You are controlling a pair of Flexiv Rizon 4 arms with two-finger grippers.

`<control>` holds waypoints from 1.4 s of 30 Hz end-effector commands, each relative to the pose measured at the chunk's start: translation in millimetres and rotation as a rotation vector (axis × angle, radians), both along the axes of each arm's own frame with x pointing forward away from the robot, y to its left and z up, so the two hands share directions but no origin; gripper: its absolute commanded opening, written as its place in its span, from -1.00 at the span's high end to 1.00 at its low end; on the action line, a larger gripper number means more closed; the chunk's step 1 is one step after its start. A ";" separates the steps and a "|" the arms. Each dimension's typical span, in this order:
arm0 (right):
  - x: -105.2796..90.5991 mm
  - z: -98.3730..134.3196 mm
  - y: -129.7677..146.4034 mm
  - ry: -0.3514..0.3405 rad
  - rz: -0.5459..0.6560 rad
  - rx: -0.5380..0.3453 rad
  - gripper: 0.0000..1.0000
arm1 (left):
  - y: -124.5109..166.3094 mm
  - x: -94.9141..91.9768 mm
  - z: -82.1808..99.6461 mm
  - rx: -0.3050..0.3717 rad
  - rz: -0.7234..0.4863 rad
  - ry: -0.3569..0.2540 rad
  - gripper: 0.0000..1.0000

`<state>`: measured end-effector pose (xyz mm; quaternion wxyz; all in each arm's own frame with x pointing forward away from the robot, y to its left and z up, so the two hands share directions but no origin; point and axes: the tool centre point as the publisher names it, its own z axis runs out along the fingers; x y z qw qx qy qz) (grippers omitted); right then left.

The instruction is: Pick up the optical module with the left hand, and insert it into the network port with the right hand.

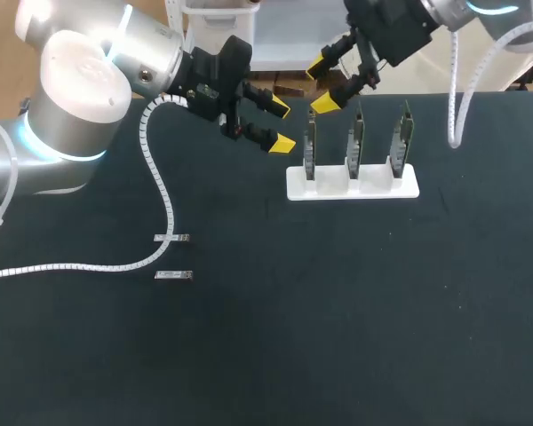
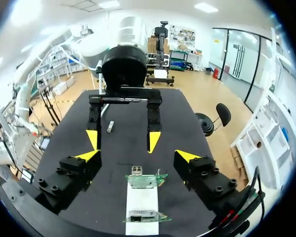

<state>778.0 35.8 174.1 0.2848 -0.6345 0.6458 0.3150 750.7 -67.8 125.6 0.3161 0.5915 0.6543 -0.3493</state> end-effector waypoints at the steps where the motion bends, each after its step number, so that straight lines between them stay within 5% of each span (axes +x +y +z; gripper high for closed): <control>1: -3.7 3.4 -14.0 0.019 0.006 0.030 -1.00 | -1.1 1.3 0.5 0.006 0.000 0.004 -1.00; 6: -6.3 11.3 -23.8 0.085 -0.003 0.081 -1.00 | -1.1 1.3 0.5 0.006 0.000 0.004 -1.00; 18: -12.3 8.3 -31.2 0.104 0.015 0.057 -1.00 | -1.1 1.3 0.5 0.006 0.000 0.004 -1.00; 19: -12.3 8.3 -31.3 0.100 0.015 0.058 -0.57 | -1.1 1.3 0.5 0.006 0.000 0.004 -1.00; 20: -12.3 8.3 -31.4 0.091 0.016 0.059 0.54 | -1.1 1.3 0.5 0.006 0.000 0.004 -1.00; 21: -12.8 8.5 -31.6 0.086 0.024 0.056 1.00 | -1.1 1.3 0.5 0.006 0.000 0.004 -1.00; 42: -10.8 9.4 -18.6 0.022 -0.015 0.049 1.00 | -1.1 1.3 0.5 0.006 0.000 0.004 -1.00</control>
